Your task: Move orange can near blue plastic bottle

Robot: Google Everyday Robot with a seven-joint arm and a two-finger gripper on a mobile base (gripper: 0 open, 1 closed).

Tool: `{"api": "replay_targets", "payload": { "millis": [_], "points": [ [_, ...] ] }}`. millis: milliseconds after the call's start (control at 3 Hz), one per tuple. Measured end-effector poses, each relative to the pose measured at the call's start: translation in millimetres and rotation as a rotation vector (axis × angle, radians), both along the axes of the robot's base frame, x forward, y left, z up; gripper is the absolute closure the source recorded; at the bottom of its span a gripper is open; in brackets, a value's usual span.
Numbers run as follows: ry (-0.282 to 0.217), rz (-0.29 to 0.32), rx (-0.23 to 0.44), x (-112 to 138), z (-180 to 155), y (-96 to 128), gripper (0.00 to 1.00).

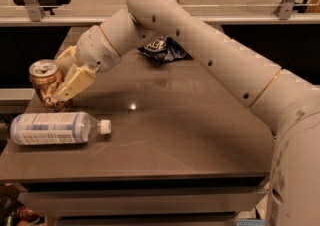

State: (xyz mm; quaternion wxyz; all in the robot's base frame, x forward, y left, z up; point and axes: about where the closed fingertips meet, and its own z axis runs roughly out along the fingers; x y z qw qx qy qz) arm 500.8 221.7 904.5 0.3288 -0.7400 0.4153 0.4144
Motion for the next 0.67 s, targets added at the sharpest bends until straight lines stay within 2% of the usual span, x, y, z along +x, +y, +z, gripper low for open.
{"api": "replay_targets", "payload": {
  "millis": [667],
  "points": [
    [-0.019,-0.009,-0.064,3.6,-3.8,-0.4,1.00]
  ]
}}
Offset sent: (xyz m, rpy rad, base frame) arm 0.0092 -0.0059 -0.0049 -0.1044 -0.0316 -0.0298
